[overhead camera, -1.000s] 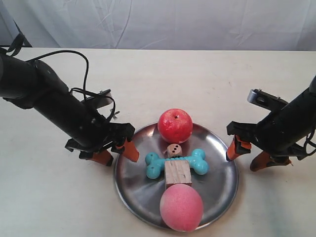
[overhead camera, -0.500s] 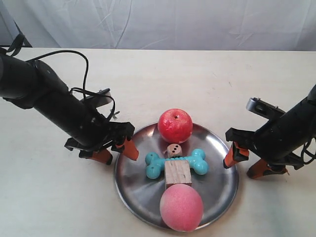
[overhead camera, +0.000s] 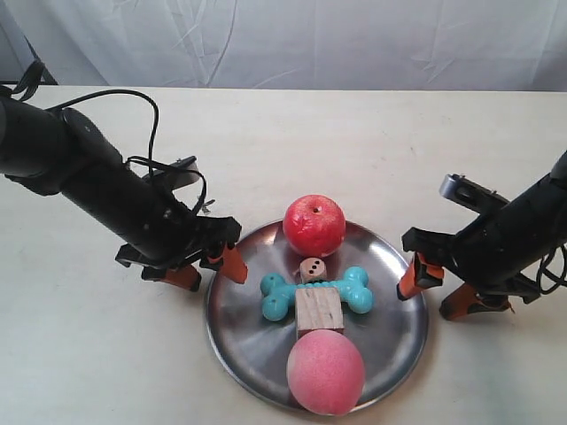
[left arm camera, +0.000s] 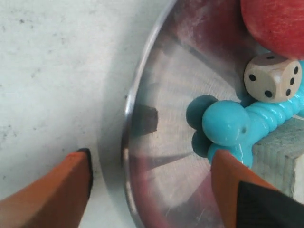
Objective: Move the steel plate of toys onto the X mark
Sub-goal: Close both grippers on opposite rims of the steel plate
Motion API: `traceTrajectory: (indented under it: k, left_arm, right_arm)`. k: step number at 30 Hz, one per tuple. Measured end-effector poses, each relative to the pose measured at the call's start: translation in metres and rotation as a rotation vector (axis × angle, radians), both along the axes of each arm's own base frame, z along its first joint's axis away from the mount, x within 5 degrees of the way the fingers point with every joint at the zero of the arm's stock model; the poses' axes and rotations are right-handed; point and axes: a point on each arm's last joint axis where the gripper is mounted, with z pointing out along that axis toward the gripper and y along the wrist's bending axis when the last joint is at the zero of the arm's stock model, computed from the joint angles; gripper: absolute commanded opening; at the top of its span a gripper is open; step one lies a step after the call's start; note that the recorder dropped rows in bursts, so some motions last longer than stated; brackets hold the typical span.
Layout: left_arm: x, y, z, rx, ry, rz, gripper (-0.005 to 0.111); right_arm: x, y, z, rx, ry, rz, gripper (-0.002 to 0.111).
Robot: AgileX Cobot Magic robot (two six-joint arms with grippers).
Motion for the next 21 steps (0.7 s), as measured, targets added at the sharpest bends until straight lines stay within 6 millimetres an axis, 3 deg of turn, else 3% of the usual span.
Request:
traceTrajectory:
  k: [12,21]
  left_arm:
    - [0.000,0.000,0.000,0.001,-0.002,0.001,0.067]
    - [0.000,0.000,0.000,0.000,0.001,-0.001,0.067]
  right_arm:
    - [0.001,0.023,0.000,-0.028,-0.045,0.074,0.063]
    - [0.001,0.023,-0.004,-0.036,-0.043,0.071,0.015]
